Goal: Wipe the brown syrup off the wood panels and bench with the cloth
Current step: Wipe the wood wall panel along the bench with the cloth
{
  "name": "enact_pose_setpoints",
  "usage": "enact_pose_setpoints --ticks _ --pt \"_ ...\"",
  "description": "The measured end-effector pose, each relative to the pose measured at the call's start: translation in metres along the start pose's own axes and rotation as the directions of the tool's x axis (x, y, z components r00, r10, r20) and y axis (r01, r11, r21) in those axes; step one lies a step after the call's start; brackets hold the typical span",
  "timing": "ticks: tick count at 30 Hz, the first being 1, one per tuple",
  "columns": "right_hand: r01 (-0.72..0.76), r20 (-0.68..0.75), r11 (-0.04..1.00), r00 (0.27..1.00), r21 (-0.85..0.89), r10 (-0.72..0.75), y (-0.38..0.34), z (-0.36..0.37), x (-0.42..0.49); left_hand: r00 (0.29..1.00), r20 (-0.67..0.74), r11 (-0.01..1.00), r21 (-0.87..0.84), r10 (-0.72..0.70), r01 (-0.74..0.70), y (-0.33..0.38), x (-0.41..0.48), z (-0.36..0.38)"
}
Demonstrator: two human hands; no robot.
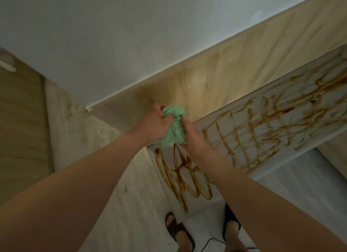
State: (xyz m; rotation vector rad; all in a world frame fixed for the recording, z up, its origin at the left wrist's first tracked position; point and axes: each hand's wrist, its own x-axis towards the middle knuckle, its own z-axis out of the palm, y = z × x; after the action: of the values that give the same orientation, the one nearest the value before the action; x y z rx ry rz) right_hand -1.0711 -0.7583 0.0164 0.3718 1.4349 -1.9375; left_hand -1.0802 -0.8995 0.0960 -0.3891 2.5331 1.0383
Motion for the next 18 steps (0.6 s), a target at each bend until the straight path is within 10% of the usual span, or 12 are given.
enact_pose_setpoints --ticks 6,11,15,18 --pt "-0.035 -0.043 0.974 0.998 0.222 0.045 0.0 0.05 0.024 0.952 0.29 0.972 -0.18 -0.095 0.152 -0.002 -0.01 -0.032" --pt "0.139 -0.168 0.974 0.98 0.178 -0.109 -0.012 0.073 0.048 0.968 0.234 0.996 -0.034 0.092 -0.086 -0.016 -0.021 -0.057" --pt "0.38 -0.369 0.923 0.867 0.055 -0.335 -0.049 0.104 0.079 0.992 0.045 0.993 -0.016 0.114 -0.113 -0.034 -0.021 -0.08" --pt "0.264 -0.535 0.95 0.784 -0.17 -0.314 -0.066 0.136 0.112 0.97 -0.228 0.977 0.209 0.088 -0.039 -0.063 -0.028 -0.11"
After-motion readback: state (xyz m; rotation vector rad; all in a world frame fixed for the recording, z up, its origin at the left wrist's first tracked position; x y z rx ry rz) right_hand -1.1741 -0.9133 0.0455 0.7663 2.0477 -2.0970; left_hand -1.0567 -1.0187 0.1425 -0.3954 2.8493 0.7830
